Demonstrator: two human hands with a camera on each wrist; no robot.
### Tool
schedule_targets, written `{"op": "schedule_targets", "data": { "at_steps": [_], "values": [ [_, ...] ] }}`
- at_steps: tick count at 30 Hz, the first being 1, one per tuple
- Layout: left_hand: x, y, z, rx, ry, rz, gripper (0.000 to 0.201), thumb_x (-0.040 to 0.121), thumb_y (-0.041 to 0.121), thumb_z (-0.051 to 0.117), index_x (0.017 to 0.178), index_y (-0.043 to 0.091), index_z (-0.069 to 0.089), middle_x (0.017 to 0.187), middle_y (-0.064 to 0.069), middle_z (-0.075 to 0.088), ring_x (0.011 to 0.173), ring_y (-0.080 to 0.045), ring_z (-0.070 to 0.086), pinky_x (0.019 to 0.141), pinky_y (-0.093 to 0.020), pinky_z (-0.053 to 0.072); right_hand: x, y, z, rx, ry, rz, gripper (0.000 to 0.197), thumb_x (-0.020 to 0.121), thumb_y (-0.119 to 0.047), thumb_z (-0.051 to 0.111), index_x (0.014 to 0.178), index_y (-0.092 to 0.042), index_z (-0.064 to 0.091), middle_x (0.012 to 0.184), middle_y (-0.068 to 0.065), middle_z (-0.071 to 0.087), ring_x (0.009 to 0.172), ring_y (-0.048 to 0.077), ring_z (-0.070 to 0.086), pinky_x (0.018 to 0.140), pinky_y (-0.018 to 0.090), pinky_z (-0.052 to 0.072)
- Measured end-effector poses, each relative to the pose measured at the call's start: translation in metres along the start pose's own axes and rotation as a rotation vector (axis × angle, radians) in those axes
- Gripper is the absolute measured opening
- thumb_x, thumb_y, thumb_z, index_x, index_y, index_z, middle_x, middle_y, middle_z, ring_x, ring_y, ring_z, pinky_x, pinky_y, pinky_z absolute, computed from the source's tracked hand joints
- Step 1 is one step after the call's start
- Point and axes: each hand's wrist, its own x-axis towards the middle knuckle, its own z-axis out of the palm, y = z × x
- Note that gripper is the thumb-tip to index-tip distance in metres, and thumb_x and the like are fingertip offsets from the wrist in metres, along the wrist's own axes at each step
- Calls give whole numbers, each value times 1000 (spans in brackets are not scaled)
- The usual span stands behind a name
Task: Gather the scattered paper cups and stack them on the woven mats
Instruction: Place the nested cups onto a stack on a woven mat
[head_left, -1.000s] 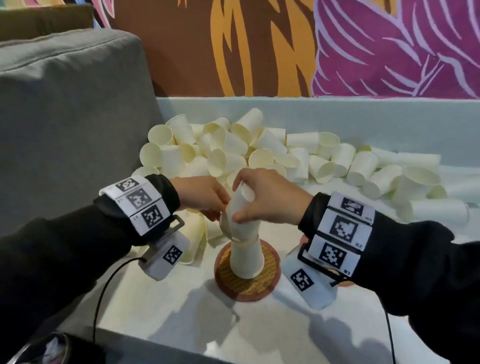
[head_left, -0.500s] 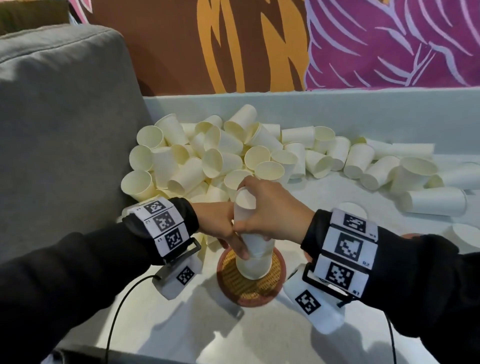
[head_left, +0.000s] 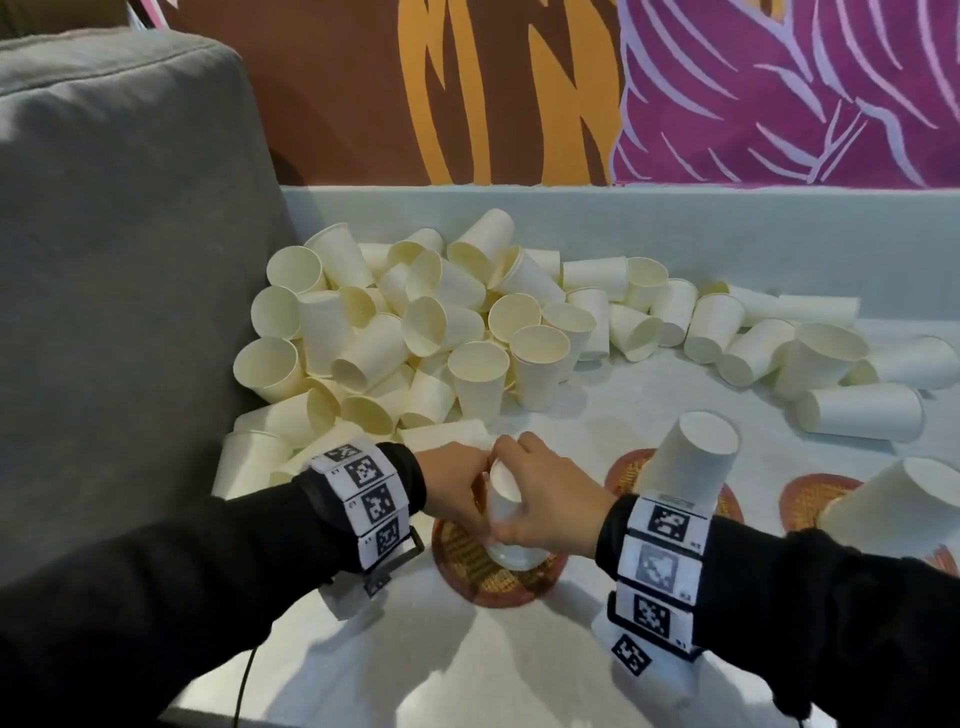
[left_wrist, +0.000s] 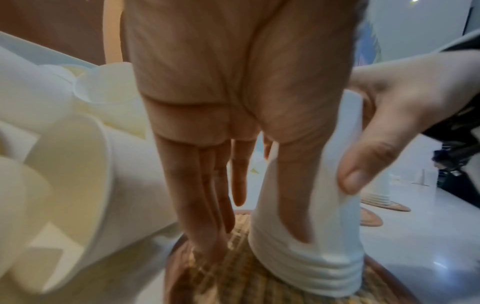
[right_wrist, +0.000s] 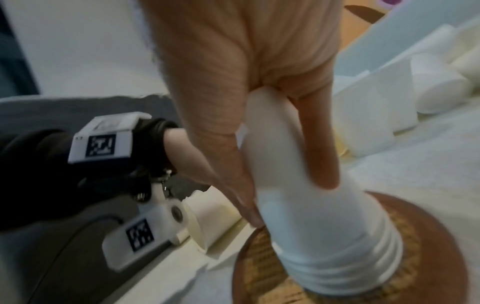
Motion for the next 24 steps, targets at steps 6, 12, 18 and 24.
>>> {"op": "schedule_targets", "data": {
  "at_steps": [6, 12, 18, 24],
  "values": [
    [19, -13, -26, -23, 367, -144, 25, 82, 23, 65, 106, 15, 64, 106, -3, 64, 99, -21, 60, 79, -25, 45, 27, 19, -17, -104, 86, 111, 68, 74, -36, 73, 127, -17, 35, 121, 10, 42, 102, 33, 56, 73, 34, 42],
    [22, -27, -37, 317, 117, -283, 81, 66, 33, 83, 133, 18, 40, 126, -6, 54, 115, -26, 54, 93, -35, 45, 37, 32, -39, -72, -4, 145, 82, 69, -46, 77, 133, -18, 35, 127, 7, 45, 113, 26, 51, 88, 35, 44],
    [22, -23, -46, 308, 22, -298, 78, 69, 25, 81, 135, 15, 41, 129, -9, 55, 117, -28, 53, 99, -36, 43, 40, 29, -77, 75, 166, 51, 69, 73, -44, 76, 129, -16, 47, 131, 6, 50, 116, 19, 49, 90, 26, 41],
    [-11, 1, -126, 76, 283, -192, 70, 69, 24, 80, 130, 20, 46, 116, 0, 54, 99, -19, 50, 83, -29, 42, 37, 23, -97, 137, 285, -51, 72, 69, -43, 79, 128, -18, 47, 128, 2, 52, 117, 19, 49, 97, 31, 41]
  ]
}}
